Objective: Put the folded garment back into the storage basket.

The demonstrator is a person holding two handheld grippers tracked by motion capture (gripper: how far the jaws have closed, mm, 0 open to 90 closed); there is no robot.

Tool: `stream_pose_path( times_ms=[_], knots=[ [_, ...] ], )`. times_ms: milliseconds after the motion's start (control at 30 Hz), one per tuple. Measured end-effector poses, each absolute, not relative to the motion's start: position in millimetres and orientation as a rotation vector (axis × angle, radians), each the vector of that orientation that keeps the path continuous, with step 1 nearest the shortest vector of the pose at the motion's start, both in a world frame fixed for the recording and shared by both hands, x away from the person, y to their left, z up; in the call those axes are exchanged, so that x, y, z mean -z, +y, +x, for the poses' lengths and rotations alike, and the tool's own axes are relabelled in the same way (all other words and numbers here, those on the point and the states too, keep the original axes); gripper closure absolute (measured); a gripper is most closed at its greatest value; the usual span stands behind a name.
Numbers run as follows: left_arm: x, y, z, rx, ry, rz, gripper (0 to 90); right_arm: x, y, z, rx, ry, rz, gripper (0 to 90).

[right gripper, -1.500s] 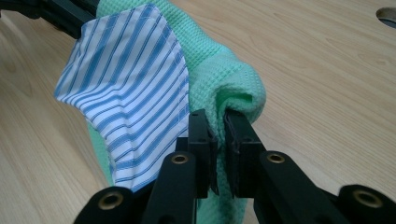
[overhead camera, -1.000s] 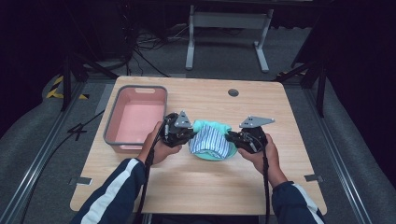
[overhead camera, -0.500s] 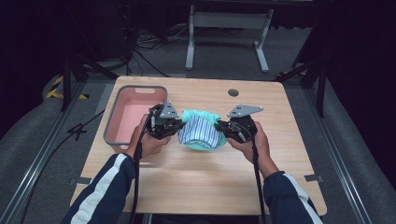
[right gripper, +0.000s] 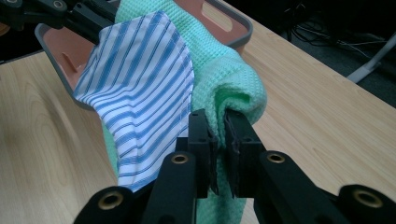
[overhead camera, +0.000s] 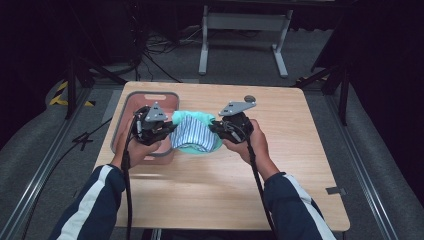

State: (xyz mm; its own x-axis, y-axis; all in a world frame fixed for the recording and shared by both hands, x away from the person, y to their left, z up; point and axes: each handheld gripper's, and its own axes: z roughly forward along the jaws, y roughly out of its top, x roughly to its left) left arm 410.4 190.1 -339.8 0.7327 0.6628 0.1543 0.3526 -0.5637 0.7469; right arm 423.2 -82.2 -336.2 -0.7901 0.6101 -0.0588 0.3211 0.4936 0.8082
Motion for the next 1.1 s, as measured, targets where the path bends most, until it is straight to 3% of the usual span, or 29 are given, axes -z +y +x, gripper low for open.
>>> stream_pose_path(
  times_ms=[733, 1100],
  knots=[
    [326, 269, 399, -0.666, 0.909, 2.198, 83.8, 333, 10, 447, -1.263, 2.462, 0.692, 81.7],
    [341, 296, 404, -0.664, 0.996, 2.202, 83.8, 354, 54, 457, -1.217, 2.507, 0.659, 81.7]
  ],
)
